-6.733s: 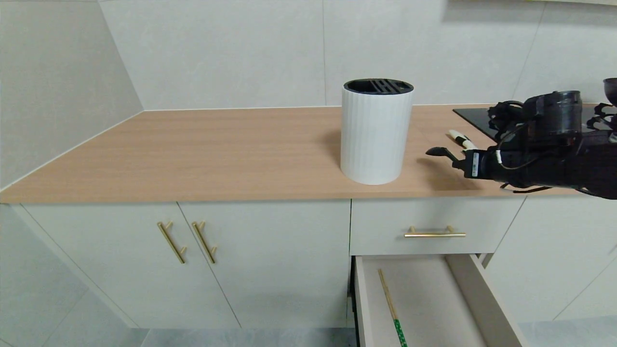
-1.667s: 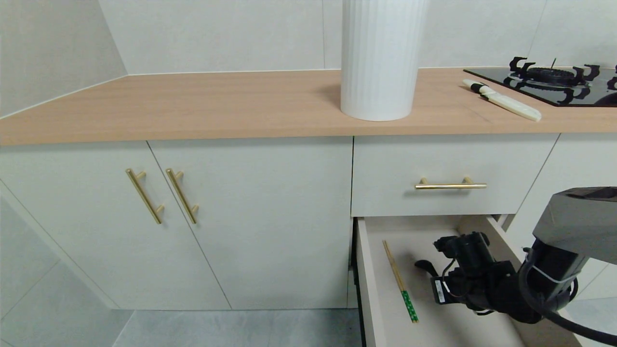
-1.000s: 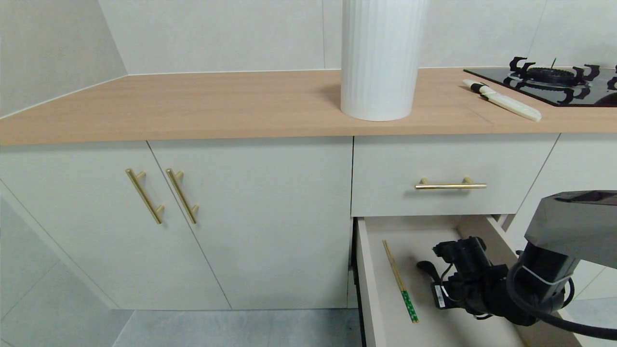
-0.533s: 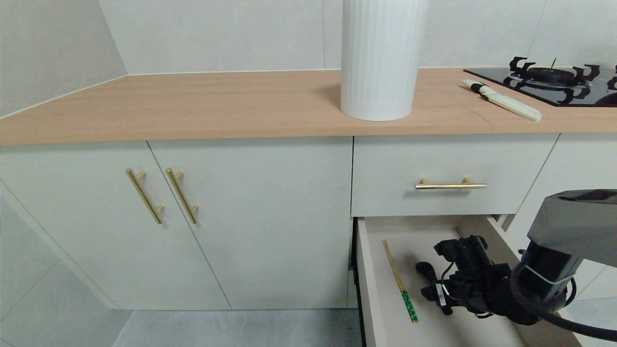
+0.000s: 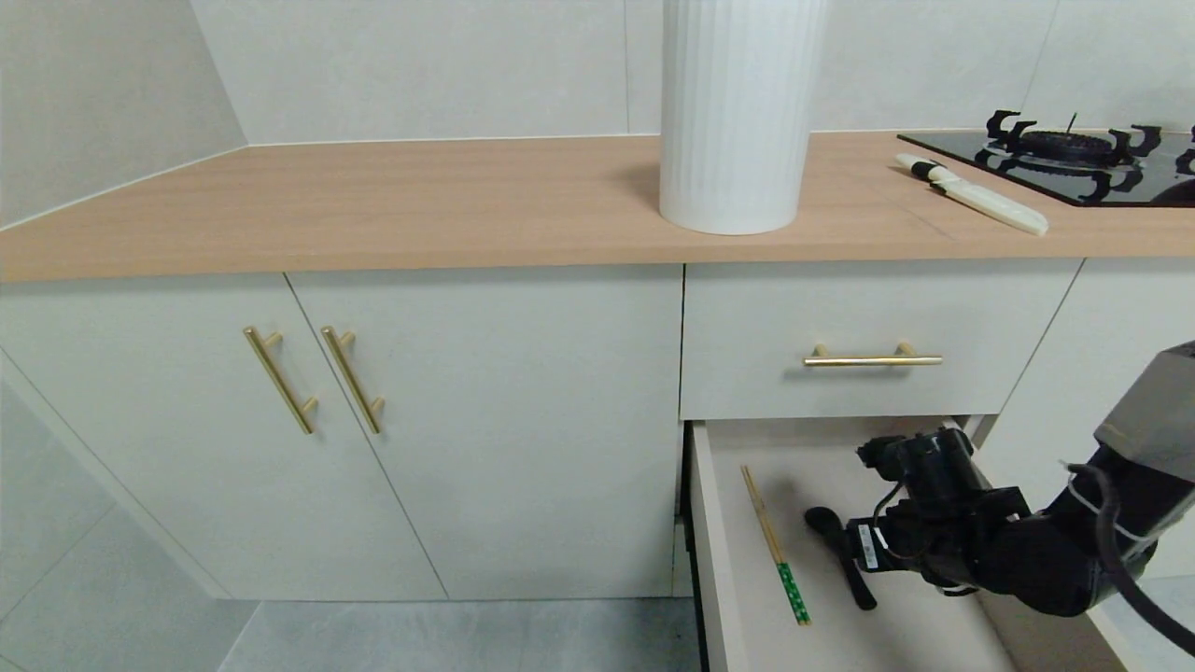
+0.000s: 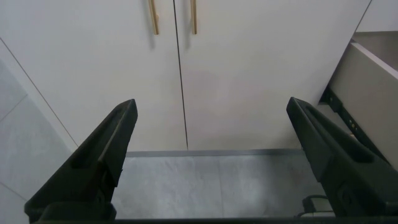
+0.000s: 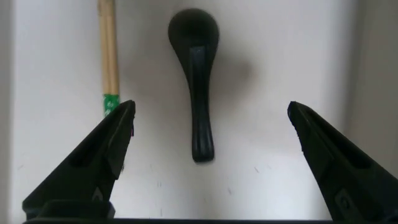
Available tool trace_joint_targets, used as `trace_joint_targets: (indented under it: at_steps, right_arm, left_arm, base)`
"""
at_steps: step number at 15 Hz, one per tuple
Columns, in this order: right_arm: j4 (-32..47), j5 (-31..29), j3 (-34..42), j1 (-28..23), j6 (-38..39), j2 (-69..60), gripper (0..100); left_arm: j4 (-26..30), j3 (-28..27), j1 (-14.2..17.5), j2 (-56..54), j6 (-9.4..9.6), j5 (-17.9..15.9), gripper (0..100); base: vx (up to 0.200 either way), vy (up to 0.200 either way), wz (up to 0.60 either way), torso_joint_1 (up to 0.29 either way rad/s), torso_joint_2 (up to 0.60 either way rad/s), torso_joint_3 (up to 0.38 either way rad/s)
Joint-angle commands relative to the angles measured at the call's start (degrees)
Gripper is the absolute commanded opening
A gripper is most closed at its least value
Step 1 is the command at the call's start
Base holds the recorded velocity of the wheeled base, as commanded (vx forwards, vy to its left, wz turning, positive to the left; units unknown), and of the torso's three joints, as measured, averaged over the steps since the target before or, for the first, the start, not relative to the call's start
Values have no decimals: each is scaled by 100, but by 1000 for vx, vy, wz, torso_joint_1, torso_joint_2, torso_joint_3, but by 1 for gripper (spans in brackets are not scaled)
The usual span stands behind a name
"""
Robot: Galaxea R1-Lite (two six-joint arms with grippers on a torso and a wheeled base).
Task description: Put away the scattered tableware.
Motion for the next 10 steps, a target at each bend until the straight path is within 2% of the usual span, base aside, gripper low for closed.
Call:
trace_joint_targets:
  at_steps: [1,4,7,10]
  right_arm:
    - [336,16,-10,18,-3,-788,100]
    - [617,52,-54,18,-3,-1193,100]
    - [1012,69,-151,106,-3,-1377,100]
    - [1065,69,-124,150,-12,-1544,100]
  left_arm:
    - [-1,0,1,9,-1,0,100]
    - [-1,0,1,9,-1,-8,100]
    - [-1,0,1,9,-1,0,100]
    - [-1,0,1,9,-1,-8,100]
  base:
    - [0,0,0,0,0,0]
    - [0,0,0,0,0,0]
    - [-200,0,0,6,4,-1]
    - [-200,0,0,-1,4,2]
